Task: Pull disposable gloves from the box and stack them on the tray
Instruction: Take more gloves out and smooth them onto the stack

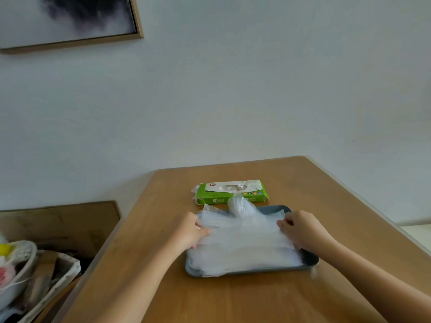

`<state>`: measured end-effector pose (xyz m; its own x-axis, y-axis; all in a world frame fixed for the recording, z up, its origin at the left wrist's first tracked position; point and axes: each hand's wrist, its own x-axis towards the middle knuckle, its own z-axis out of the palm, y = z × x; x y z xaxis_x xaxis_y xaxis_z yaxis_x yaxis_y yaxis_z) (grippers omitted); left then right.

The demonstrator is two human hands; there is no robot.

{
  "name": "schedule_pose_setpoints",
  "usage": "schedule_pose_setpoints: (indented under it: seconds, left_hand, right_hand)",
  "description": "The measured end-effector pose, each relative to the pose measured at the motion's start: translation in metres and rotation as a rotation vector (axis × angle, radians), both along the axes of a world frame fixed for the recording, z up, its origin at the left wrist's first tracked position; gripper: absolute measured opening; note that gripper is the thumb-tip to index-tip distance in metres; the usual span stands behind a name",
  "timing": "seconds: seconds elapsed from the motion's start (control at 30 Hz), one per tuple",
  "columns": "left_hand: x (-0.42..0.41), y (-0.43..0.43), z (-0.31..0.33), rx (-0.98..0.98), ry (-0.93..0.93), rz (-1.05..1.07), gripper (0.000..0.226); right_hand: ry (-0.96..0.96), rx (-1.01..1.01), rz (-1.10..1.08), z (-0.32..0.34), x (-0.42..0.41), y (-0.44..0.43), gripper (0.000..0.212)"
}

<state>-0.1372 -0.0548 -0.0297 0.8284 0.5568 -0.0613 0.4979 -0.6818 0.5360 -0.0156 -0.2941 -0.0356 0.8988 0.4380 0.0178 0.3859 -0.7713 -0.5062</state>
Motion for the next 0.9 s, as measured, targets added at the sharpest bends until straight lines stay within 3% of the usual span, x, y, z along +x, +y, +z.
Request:
schedule_pose_setpoints:
  seconds: [0.13,0.2,0.27,0.33,0.47,0.63,0.77,0.83,0.9]
  left_hand:
    - [-0.003,0.008,0.022,0.434,0.125,0.095,0.016]
    - [-0.006,0.000,0.034,0.572,0.019,0.074,0.020]
    - [-0.005,-0.017,0.041,0.540,-0.231,-0.086,0.017]
    - [-0.001,-0.039,0.042,0.382,-0.404,-0.367,0.010]
    - [0.018,-0.078,0.023,0.279,-0.265,-0.775,0.019]
    - [0.037,-0.084,-0.012,0.263,-0.069,-0.780,0.039]
    - [0.041,-0.073,-0.018,0.176,0.049,-0.702,0.061]
    - [0.044,-0.068,-0.018,0.200,0.134,-0.704,0.073]
    - [0.046,-0.065,-0.020,0.282,0.183,-0.707,0.081]
  right_hand:
    - [-0.127,-0.100,-0.028,-0.004,-0.002,0.003,0.039]
    - [-0.167,-0.141,-0.024,-0.005,-0.003,0.001,0.039]
    - [-0.190,-0.168,-0.005,-0.007,-0.002,0.000,0.038]
    - [-0.197,-0.182,0.015,-0.009,0.000,0.001,0.037]
    - [-0.215,-0.215,0.050,-0.009,0.000,0.001,0.034]
    - [-0.218,-0.192,0.075,-0.011,0.000,0.001,0.037]
    - [-0.377,-0.072,0.077,-0.001,-0.009,-0.002,0.024]
    - [-0.442,0.022,0.173,0.002,-0.016,-0.003,0.025]
    - [-0.420,-0.023,0.335,-0.001,-0.024,0.001,0.019]
